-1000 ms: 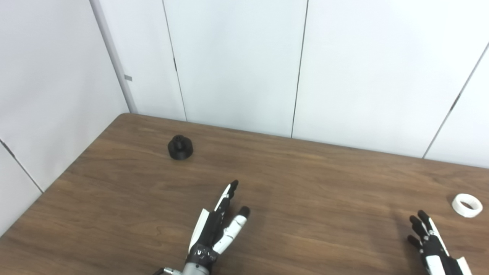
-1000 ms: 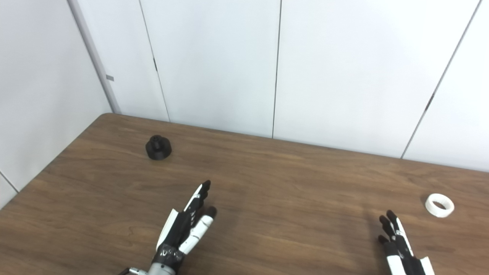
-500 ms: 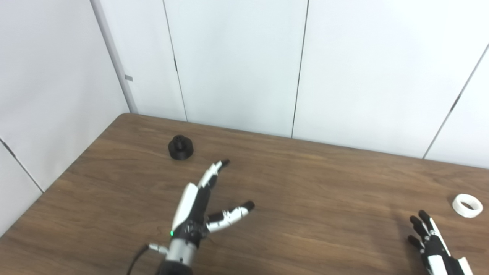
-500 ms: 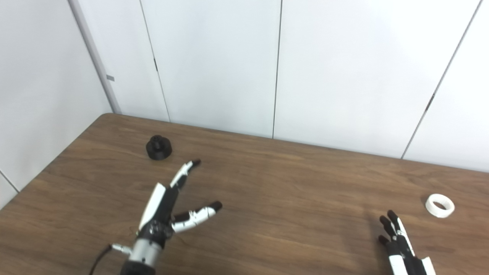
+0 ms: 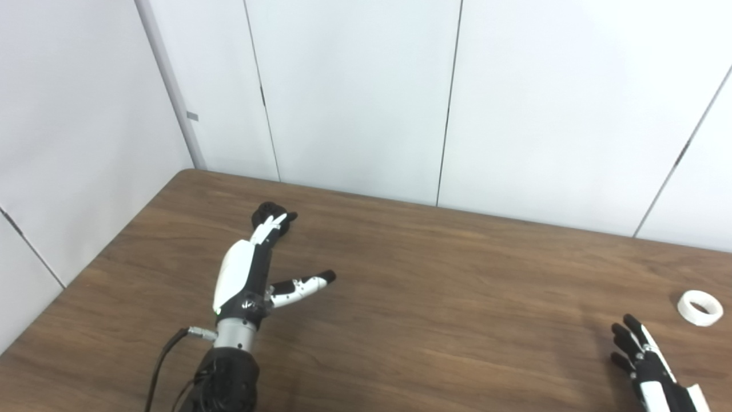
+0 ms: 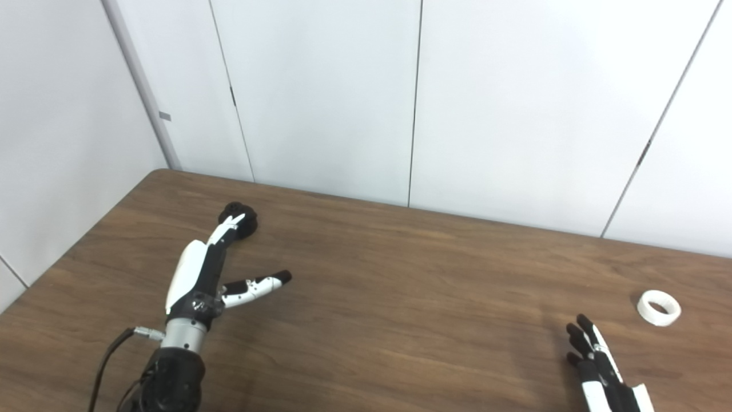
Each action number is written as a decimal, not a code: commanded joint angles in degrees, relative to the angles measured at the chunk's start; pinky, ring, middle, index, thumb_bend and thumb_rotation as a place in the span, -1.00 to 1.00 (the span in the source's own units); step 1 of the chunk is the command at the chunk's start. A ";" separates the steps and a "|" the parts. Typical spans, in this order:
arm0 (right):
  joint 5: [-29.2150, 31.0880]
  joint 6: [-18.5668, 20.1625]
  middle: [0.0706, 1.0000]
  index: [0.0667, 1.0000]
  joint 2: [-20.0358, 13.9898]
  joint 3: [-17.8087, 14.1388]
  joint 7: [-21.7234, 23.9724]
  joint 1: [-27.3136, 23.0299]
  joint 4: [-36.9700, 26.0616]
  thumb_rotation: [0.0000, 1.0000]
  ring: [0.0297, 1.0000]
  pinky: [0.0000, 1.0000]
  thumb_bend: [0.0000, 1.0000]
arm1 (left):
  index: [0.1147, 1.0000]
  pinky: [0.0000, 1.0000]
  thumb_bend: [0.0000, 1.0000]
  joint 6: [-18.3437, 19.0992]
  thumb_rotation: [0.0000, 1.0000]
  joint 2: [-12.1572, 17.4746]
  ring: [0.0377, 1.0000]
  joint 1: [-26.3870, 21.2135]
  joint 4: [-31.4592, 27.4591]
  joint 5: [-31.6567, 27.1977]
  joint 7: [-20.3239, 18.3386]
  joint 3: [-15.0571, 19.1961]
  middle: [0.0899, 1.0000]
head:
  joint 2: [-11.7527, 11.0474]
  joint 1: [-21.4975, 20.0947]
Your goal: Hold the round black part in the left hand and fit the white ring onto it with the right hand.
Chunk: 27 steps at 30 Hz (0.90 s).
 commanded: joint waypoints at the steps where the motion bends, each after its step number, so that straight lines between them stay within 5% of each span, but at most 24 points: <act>1: -0.11 0.09 0.85 0.90 -0.53 -0.42 -0.15 0.32 0.94 1.00 0.88 1.00 0.14 | 0.73 0.98 0.68 -0.84 -0.39 2.38 0.98 -2.70 0.29 1.73 1.99 0.77 0.92 | 0.04 0.05; 27: 0.60 -0.91 0.84 0.89 -0.99 -0.36 0.08 0.07 2.35 1.00 0.85 0.99 0.21 | 0.66 1.00 0.74 4.02 -0.30 10.45 0.98 -14.93 18.36 1.55 7.32 4.09 0.89 | 0.41 0.22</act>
